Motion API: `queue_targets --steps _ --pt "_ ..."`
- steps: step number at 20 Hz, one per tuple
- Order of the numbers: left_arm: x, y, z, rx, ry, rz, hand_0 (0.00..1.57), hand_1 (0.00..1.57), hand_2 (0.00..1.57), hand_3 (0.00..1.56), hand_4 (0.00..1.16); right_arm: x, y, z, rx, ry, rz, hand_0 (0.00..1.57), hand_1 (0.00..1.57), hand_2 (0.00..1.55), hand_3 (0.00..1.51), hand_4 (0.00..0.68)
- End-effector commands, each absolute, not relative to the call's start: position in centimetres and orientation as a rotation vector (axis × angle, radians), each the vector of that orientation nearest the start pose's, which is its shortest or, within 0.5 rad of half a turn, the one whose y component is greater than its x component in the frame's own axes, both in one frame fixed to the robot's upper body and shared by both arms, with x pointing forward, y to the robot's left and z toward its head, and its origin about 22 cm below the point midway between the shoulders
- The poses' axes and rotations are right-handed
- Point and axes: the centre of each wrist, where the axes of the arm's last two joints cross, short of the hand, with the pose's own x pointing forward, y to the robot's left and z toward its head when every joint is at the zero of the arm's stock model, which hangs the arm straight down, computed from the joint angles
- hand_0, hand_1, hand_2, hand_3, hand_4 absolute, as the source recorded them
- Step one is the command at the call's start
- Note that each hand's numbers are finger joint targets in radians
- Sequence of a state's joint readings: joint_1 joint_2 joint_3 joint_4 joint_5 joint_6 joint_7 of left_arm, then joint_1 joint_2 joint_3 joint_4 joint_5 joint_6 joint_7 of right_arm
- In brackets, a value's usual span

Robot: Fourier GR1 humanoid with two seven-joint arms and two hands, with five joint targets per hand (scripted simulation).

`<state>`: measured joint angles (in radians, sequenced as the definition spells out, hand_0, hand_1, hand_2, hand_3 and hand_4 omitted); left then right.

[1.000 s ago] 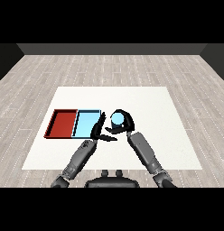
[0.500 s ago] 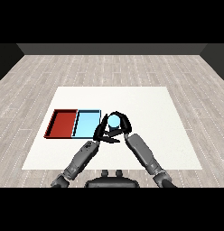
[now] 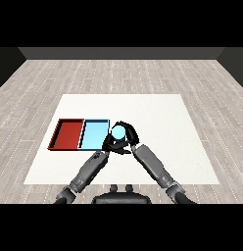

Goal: Pick the blue can and put it in the blue box

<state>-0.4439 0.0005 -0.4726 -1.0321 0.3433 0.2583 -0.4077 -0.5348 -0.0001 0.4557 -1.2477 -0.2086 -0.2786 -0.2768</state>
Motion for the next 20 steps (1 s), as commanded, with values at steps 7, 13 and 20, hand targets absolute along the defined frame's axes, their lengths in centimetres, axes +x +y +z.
queue_targets --steps 7,13,20 --pt "31.1 7.0 -2.5 -0.050 -1.795 -0.312 0.45 0.45 0.56 0.41 0.28 29.6 -3.8 5.3 0.419 -1.903 0.314 1.45 1.45 1.46 1.39 0.595" --pt "30.9 7.0 -3.5 0.116 -1.848 -0.535 0.00 0.00 0.15 0.00 0.31 31.1 -3.7 5.8 0.398 -1.915 0.330 1.46 1.46 1.46 1.39 0.595" --pt "29.9 8.0 -2.4 -0.006 -1.797 -0.207 0.81 0.81 0.85 0.72 0.69 29.1 -3.6 4.7 0.465 -1.921 0.309 1.44 1.44 1.45 1.39 0.602"
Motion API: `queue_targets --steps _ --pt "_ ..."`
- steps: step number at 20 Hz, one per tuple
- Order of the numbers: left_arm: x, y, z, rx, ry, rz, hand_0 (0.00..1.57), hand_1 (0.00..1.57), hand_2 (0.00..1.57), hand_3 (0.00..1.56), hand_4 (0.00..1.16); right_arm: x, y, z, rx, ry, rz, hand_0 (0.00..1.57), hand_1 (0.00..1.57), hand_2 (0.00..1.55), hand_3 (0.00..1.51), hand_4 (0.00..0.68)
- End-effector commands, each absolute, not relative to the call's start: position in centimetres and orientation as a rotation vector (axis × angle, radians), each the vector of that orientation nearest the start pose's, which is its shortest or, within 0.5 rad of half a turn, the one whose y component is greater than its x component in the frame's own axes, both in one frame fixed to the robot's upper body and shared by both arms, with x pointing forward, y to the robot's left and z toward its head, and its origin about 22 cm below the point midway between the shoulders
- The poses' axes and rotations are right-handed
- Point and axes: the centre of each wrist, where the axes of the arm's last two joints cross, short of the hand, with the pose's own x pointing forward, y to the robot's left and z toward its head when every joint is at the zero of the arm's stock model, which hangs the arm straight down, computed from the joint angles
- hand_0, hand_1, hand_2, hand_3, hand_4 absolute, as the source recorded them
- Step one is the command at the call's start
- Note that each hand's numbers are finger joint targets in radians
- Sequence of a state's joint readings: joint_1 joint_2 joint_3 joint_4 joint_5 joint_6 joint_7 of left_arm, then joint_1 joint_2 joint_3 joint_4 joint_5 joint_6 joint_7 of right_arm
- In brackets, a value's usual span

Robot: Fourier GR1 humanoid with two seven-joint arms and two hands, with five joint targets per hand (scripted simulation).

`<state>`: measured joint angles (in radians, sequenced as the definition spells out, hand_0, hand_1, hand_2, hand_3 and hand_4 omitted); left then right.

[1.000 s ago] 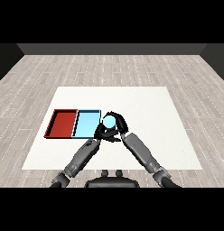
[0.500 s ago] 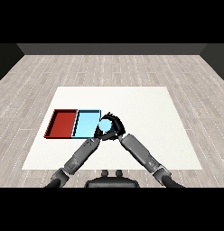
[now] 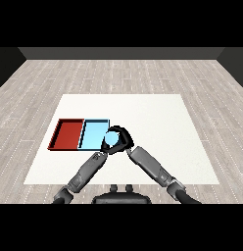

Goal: Pick the blue can and put it in the blue box

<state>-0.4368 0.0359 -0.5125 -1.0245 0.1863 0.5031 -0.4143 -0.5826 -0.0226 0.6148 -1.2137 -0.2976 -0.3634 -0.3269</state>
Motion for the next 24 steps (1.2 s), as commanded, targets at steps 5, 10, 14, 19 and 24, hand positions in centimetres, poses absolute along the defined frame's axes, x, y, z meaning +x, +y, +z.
queue_targets --steps 5,10,14,19,24 --pt "30.3 7.4 -4.2 -0.023 -1.821 -0.215 0.63 0.63 0.73 0.51 0.66 29.4 -3.4 5.4 0.446 -1.914 0.297 1.43 1.43 1.45 1.39 0.593" --pt "30.0 8.2 -2.9 -0.100 -1.728 -0.121 1.48 1.48 1.46 1.37 0.60 29.4 -4.5 2.6 0.450 -1.890 0.266 1.41 1.41 1.45 1.40 0.552" --pt "29.9 8.4 -3.7 -0.083 -1.713 -0.126 1.57 1.57 1.54 1.47 0.76 29.1 -4.1 6.8 0.528 -1.856 0.200 1.09 1.09 1.12 0.80 0.000" --pt "30.5 8.5 -3.6 -0.099 -1.724 -0.114 1.57 1.57 1.52 1.45 1.10 30.1 -5.0 4.9 0.476 -1.851 0.218 0.00 0.00 0.00 0.00 0.000" --pt "29.8 10.2 -3.0 -0.091 -1.747 -0.124 1.57 1.57 1.55 1.48 1.14 30.6 -5.5 4.5 0.482 -1.857 0.238 0.00 0.00 0.00 0.00 0.000"
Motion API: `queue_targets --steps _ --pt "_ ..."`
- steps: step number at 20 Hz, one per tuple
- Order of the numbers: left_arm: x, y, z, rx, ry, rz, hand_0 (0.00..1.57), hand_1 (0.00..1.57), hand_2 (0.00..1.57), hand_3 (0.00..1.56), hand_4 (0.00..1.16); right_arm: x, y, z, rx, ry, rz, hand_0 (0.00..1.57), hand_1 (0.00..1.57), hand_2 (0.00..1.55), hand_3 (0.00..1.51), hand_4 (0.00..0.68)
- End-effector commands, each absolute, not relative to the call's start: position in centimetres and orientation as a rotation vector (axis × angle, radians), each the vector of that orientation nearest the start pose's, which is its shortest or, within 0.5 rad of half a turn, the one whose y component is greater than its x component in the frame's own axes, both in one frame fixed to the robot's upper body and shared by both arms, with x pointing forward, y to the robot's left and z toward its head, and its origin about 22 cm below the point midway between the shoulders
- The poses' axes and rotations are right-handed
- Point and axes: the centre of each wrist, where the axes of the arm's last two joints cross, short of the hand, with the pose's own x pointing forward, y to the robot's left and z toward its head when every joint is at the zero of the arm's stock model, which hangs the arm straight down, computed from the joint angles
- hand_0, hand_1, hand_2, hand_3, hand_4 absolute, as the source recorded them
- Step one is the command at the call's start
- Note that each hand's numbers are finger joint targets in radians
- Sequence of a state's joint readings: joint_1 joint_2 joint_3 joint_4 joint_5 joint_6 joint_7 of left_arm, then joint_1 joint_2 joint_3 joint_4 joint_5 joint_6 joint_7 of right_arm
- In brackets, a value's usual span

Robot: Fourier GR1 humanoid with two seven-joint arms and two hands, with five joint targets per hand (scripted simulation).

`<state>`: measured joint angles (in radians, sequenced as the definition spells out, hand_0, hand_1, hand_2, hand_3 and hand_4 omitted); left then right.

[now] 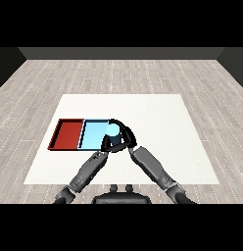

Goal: Pick the blue can and put it in the blue box

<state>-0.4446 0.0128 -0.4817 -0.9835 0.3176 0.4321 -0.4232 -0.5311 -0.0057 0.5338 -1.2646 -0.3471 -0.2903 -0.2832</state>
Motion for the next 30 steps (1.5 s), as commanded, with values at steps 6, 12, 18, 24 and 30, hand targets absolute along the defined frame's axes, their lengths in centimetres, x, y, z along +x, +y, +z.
queue_targets --steps 6,12,18,24,30 --pt "29.1 8.5 -3.8 -0.048 -1.742 -0.138 1.57 1.57 1.57 1.50 1.13 29.3 -5.8 7.3 0.498 -1.825 0.185 0.00 0.00 0.00 0.00 0.000" --pt "30.7 9.2 -4.8 0.014 -1.743 -0.148 1.57 1.57 1.57 1.50 1.13 30.3 -7.9 6.3 0.488 -1.867 0.156 0.00 0.00 0.00 0.00 0.000" --pt "31.2 10.0 -4.1 0.013 -1.756 -0.142 1.57 1.57 1.57 1.49 1.12 27.0 -14.3 7.1 0.421 -1.924 0.067 0.00 0.00 0.00 0.00 0.000" --pt "32.8 13.8 -3.5 0.092 -1.725 -0.165 1.57 1.57 1.57 1.49 1.12 25.5 -19.7 8.4 0.420 -2.006 -0.089 0.00 0.00 0.00 0.00 0.000" --pt "34.0 16.8 -3.8 0.252 -1.681 -0.178 1.57 1.57 1.57 1.50 1.13 23.3 -23.3 5.4 0.288 -2.026 -0.151 0.00 0.00 0.00 0.00 0.000"
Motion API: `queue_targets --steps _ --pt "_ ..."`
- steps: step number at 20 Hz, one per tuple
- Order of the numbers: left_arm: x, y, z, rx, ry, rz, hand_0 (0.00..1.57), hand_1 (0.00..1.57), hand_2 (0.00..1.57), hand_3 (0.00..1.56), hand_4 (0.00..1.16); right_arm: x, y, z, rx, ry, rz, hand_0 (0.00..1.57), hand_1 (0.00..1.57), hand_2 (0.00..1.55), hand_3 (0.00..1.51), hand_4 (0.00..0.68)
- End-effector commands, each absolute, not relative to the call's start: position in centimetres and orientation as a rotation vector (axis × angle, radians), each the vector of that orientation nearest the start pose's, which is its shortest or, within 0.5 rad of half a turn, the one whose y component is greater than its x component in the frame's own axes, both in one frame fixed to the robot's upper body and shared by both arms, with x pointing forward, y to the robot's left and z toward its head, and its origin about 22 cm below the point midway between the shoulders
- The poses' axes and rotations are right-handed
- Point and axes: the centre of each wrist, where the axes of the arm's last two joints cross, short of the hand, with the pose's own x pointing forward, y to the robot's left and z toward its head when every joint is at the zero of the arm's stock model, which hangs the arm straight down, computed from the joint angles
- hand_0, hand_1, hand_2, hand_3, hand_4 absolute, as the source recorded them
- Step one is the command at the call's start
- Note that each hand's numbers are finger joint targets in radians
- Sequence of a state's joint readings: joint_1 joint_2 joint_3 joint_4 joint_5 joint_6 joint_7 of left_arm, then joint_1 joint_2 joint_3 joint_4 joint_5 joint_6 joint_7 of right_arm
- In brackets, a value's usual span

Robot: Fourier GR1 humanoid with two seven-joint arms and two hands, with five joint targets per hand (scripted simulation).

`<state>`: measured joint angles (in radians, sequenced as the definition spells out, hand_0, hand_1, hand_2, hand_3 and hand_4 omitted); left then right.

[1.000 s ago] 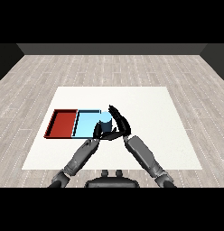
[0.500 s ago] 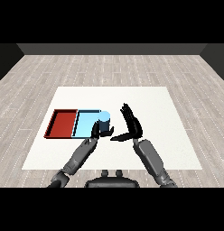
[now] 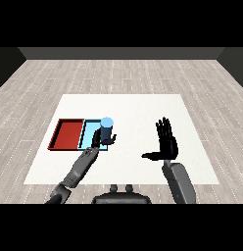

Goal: Pick the blue can and put it in the blue box

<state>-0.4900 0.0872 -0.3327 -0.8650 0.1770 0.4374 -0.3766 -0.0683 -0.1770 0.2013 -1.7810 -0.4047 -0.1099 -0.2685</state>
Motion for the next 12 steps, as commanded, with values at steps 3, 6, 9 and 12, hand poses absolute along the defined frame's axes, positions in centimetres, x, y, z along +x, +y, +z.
queue_targets --steps 3,6,9,12 --pt "35.3 23.1 -3.6 0.301 -1.588 -0.094 1.57 1.57 1.57 1.49 1.13 23.3 -23.4 7.2 0.256 -2.016 -0.126 0.00 0.00 0.00 0.00 0.000" --pt "36.1 26.2 -3.0 0.401 -1.483 -0.059 1.57 1.57 1.57 1.50 1.09 24.1 -23.5 7.6 0.238 -2.002 -0.143 0.00 0.00 0.00 0.00 0.000" --pt "35.9 27.1 -4.9 0.423 -1.400 -0.071 1.57 1.57 1.57 1.51 1.09 24.6 -24.3 6.5 0.229 -1.996 -0.166 0.00 0.00 0.00 0.00 0.000" --pt "37.6 26.3 -4.7 0.452 -1.333 -0.098 1.57 1.57 1.57 1.50 1.06 24.0 -25.4 6.4 0.212 -1.983 -0.180 0.00 0.00 0.00 0.00 0.000"
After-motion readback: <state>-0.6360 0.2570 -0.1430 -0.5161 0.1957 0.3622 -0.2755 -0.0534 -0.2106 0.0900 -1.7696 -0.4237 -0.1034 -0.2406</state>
